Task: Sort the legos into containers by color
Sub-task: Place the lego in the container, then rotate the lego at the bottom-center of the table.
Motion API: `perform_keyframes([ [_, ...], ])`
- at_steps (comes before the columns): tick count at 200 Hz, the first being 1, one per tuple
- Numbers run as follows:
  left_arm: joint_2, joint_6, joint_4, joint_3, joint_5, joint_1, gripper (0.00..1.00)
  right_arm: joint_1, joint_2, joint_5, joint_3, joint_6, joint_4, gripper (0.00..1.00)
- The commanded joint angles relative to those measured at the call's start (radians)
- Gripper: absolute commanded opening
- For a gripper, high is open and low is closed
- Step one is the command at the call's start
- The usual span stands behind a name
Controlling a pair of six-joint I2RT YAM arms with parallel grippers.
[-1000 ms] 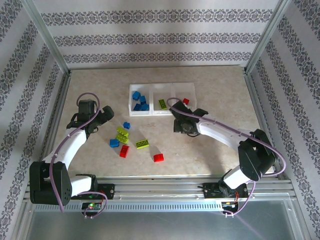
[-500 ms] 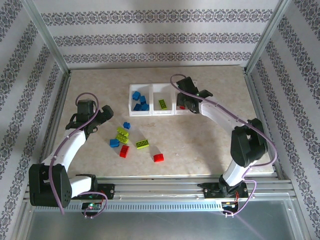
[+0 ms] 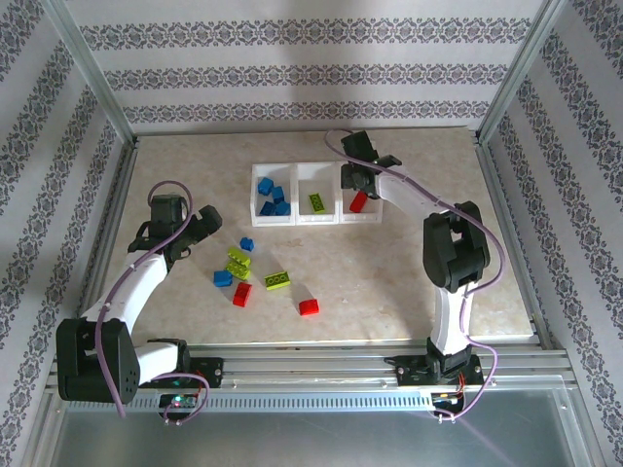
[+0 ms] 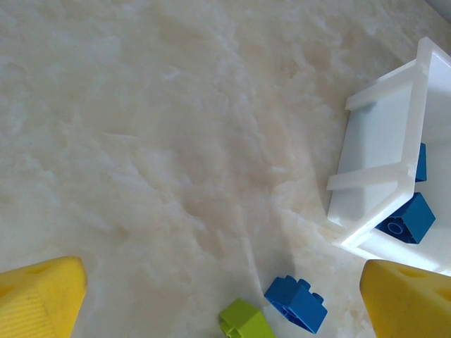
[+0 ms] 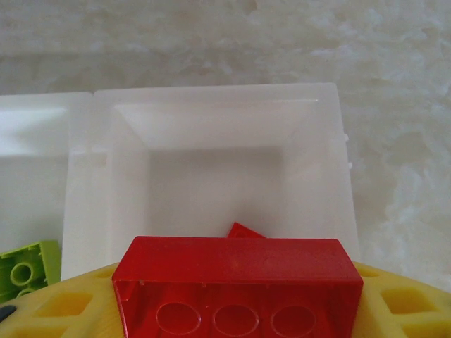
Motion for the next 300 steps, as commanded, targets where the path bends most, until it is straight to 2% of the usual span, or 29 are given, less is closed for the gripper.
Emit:
perform_keyframes([
  [1,0.002,-0.014,0.010,0.006,0.011,0.020,1.00,-0.007,0.049,-0.011,0.044,-0.018,-0.009,0.49],
  [83,-0.006,-0.010,0.000,-0.001,0.014,0.023,1.00,-0.008,0.098,0.004,0.065,-0.032,-0.022,0.57],
  [135,-0.013,-0.003,-0.018,0.001,0.015,0.024,1.00,-0.008,0.103,0.009,0.069,-0.029,-0.025,0.73],
  [163,-0.022,-0.002,-0.021,0.001,0.012,0.026,1.00,-0.008,0.094,0.008,0.068,-0.027,-0.025,0.75],
  [231,-0.027,-0.002,-0.022,0.002,0.017,0.028,1.00,-0.002,0.026,0.013,0.043,-0.032,-0.027,0.76],
  [300,-0.027,-0.001,-0.022,0.003,0.014,0.031,1.00,0.040,-0.145,0.058,-0.086,-0.011,-0.007,0.76],
])
